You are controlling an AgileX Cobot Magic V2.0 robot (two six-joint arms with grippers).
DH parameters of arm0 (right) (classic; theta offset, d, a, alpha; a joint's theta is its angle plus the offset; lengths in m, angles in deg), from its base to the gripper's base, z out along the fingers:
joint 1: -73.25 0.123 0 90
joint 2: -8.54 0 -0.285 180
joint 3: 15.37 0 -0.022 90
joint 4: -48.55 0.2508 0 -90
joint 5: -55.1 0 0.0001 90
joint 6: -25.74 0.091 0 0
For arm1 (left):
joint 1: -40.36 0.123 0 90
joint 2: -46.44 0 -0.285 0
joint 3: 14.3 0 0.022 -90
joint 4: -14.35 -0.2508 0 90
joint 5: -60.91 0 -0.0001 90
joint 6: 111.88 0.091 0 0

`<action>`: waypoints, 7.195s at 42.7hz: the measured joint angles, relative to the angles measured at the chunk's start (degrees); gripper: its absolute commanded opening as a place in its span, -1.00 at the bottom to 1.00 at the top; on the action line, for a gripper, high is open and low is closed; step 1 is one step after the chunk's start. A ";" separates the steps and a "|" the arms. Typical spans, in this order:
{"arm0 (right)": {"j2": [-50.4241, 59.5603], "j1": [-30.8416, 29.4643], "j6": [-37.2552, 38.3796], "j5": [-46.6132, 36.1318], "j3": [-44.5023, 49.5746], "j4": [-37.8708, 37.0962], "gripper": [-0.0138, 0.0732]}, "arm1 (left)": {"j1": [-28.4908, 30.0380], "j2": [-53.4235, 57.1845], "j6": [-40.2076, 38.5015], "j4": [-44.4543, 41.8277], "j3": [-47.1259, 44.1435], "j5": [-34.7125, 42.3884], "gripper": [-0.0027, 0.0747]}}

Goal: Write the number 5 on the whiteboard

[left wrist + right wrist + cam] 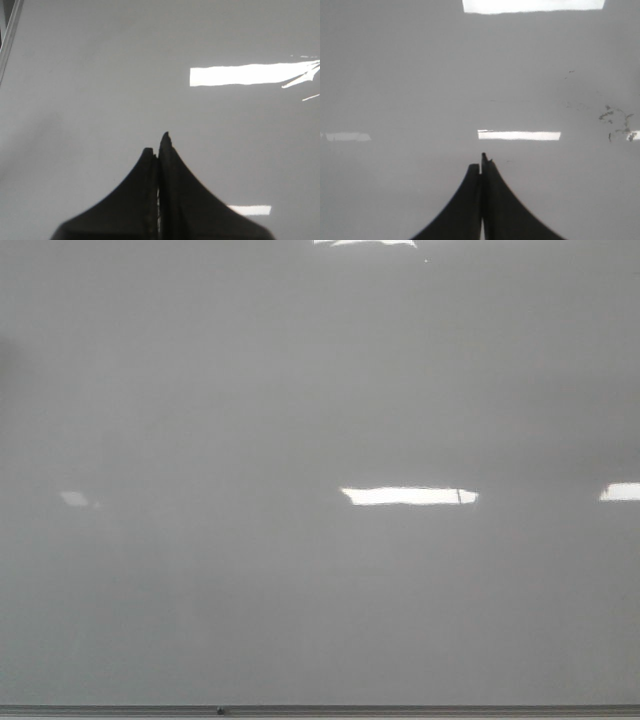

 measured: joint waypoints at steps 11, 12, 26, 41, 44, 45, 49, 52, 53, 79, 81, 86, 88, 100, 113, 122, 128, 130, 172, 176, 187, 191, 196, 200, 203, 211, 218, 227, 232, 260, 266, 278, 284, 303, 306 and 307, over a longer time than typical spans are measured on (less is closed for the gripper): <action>-11.37 0.00 0.00 8.73 -10.27 0.00 -0.82 | 0.00 -4.47 0.00 0.00 12.98 -12.21 -0.98; -12.24 0.00 0.00 9.24 -10.88 0.00 -0.82 | 0.00 -5.12 0.00 0.00 13.87 -13.49 -0.98; -20.38 0.00 0.00 10.26 -12.48 -0.11 -0.82 | 0.00 -17.06 0.00 0.00 17.34 -21.85 -0.98; -25.67 0.00 -1.39 11.57 -12.48 -0.21 -0.38 | 0.00 -22.67 0.00 0.00 17.34 -24.29 -0.89; -26.20 0.00 -2.66 11.90 -12.48 -0.21 0.00 | 0.00 -23.79 0.00 0.00 17.34 -24.67 -0.69; -26.28 0.00 -2.94 11.93 -12.48 -0.21 0.12 | 0.00 -24.01 0.00 0.00 17.34 -24.83 -0.61; -26.27 0.00 -3.88 12.16 -12.48 -0.42 0.52 | 0.00 -25.47 0.00 0.00 17.34 -24.86 -0.13; -26.27 0.00 -4.24 12.16 -12.48 -0.41 0.68 | 0.00 -26.49 0.00 0.00 17.34 -24.86 0.19; -26.27 0.00 -4.35 12.18 -12.48 -0.41 0.71 | 0.00 -26.60 0.00 0.00 17.34 -24.86 0.28; -26.27 0.00 -4.57 12.96 -12.48 -0.53 0.72 | 0.00 -46.64 0.00 0.00 20.53 -27.23 0.48; -26.27 0.00 -4.57 12.96 -12.48 -0.53 0.72 | 0.00 -48.81 0.00 0.00 20.88 -26.97 0.48; -26.27 0.00 -4.57 12.96 -12.48 -0.53 0.72 | 0.00 -55.58 0.00 -0.76 21.02 -23.74 0.48; -26.27 0.00 -4.57 12.96 -12.48 -0.53 0.72 | 0.00 -57.89 0.00 -0.98 21.02 -21.82 0.48; -26.27 0.00 -4.59 12.96 -12.48 -0.53 0.72 | 0.00 -67.93 0.00 -0.99 21.12 -10.29 0.48; -26.27 0.00 -4.59 12.96 -12.48 -0.53 0.72 | 0.00 -75.87 0.00 -1.09 21.12 0.11 0.48; -26.27 0.00 -4.59 12.96 -12.48 -0.53 0.72 | 0.00 -79.23 0.00 -1.09 21.23 4.59 0.36; -26.27 0.00 -4.59 12.96 -12.48 -0.53 0.72 | 0.00 -80.76 0.00 -1.09 21.30 6.07 0.16; -26.27 0.00 -4.59 12.96 -12.48 -0.53 0.72 | 0.00 -81.22 0.00 -1.20 21.30 6.39 0.10; -26.27 0.00 -4.59 12.64 -12.68 -0.53 0.72 | 0.00 -79.49 0.00 -1.20 21.44 3.73 -0.98; -26.27 0.00 -4.59 13.83 -13.66 -0.53 0.72 | -0.47 -75.23 0.00 -1.20 22.72 -2.50 -0.98; -27.37 0.00 -4.59 19.98 -19.60 -0.53 0.72 | -4.69 -67.03 0.11 -1.20 34.35 -27.97 -0.98; -29.02 0.00 -4.59 22.78 -21.98 -0.53 0.72 | -7.61 -66.16 2.18 -1.20 39.29 -35.50 -0.98; -32.36 0.00 -4.96 26.74 -24.95 -0.53 0.72 | -12.75 -66.16 7.71 -1.20 43.83 -43.45 -0.98; -36.08 0.53 -7.53 30.24 -27.60 0.21 0.72 | -17.56 -66.52 12.43 -1.20 46.50 -47.67 -0.98; -39.13 1.61 -11.43 32.65 -29.82 2.33 0.72 | -21.27 -67.54 15.35 -1.20 47.71 -49.01 -0.98; -46.27 6.24 -23.83 34.77 -34.22 8.24 0.72 | -30.60 -71.64 22.26 -1.32 49.92 -49.85 -0.98; -52.57 12.03 -32.43 35.16 -37.32 10.07 0.72 | -38.35 -75.26 26.08 -1.32 50.96 -49.69 -0.98; -59.05 21.14 -41.73 35.37 -40.97 12.16 0.72 | -46.29 -78.64 28.35 -1.41 51.32 -49.12 -0.98; -62.07 26.10 -46.58 35.37 -42.38 15.04 0.72 | -49.45 -79.36 28.54 -1.41 51.83 -47.89 -0.98; -65.93 34.60 -53.89 31.16 -42.73 23.68 0.04 | -53.03 -79.67 28.62 -2.79 52.16 -46.73 -0.98; -65.93 34.64 -53.89 30.87 -42.73 23.77 -0.29 | -53.12 -79.67 28.83 -2.79 52.16 -46.60 -0.98; -65.93 34.64 -53.93 30.61 -42.73 23.55 -0.82 | -53.12 -79.67 29.55 -2.79 52.16 -46.74 -0.59; -65.93 34.64 -53.93 31.00 -42.73 23.55 -0.85 | -53.25 -79.67 28.79 -2.79 52.16 -46.53 0.05; -61.51 31.19 -44.10 31.62 -42.73 17.71 -0.84 | -44.81 -64.77 15.85 -5.13 46.70 -46.66 0.18; -59.24 29.99 -39.81 31.87 -42.73 15.19 -0.84 | -40.04 -60.94 15.71 -2.02 44.57 -45.17 0.18; -58.41 29.64 -38.00 31.99 -42.73 14.46 -0.84 | -38.72 -59.58 15.71 -1.06 43.97 -44.61 0.18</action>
